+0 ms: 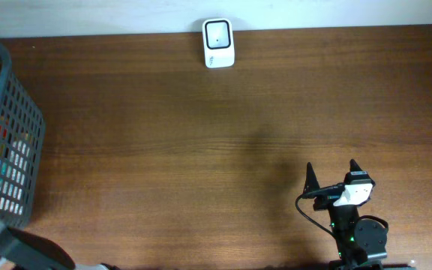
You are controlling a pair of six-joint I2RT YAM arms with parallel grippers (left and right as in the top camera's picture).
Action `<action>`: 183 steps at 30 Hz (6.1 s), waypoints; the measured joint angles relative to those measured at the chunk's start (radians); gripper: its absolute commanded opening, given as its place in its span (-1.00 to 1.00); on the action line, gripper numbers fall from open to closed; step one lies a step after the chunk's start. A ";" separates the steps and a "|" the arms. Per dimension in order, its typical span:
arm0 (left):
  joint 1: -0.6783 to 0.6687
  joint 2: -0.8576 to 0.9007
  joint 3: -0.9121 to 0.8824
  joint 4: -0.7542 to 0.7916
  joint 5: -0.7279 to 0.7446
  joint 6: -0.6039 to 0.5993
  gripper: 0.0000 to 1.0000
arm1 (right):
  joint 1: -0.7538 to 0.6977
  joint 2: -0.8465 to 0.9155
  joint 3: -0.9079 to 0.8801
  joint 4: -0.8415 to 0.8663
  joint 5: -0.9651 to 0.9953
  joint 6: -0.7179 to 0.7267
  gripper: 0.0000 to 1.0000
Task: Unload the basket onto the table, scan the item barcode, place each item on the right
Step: 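Lift the white-blue snack bag out and place it mid-table, then take the orange-red pasta packet from the basket, set it on table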
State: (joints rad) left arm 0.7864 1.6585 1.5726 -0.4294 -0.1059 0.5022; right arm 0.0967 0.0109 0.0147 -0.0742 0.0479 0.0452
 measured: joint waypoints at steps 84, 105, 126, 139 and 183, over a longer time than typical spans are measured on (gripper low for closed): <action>0.049 0.661 0.424 -0.472 0.183 -0.047 0.67 | 0.000 0.000 0.000 0.000 0.000 0.000 0.97; 0.055 0.539 0.623 -0.538 0.291 -0.081 -1.00 | 0.000 0.000 0.000 0.000 0.000 0.000 0.97; -0.695 0.017 0.416 -0.914 0.466 -0.294 -1.00 | 0.000 0.000 0.000 0.000 0.000 0.000 0.97; -0.918 0.154 -0.312 -0.335 0.430 -0.428 -1.00 | 0.000 0.000 0.000 0.000 0.000 0.000 0.97; 0.006 0.462 0.309 -0.534 0.095 -0.169 0.53 | 0.000 -0.001 0.000 0.000 0.000 0.000 0.97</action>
State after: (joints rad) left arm 0.7925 2.1204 1.8820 -0.9638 -0.0113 0.3336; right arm 0.0967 0.0101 0.0147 -0.0742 0.0479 0.0448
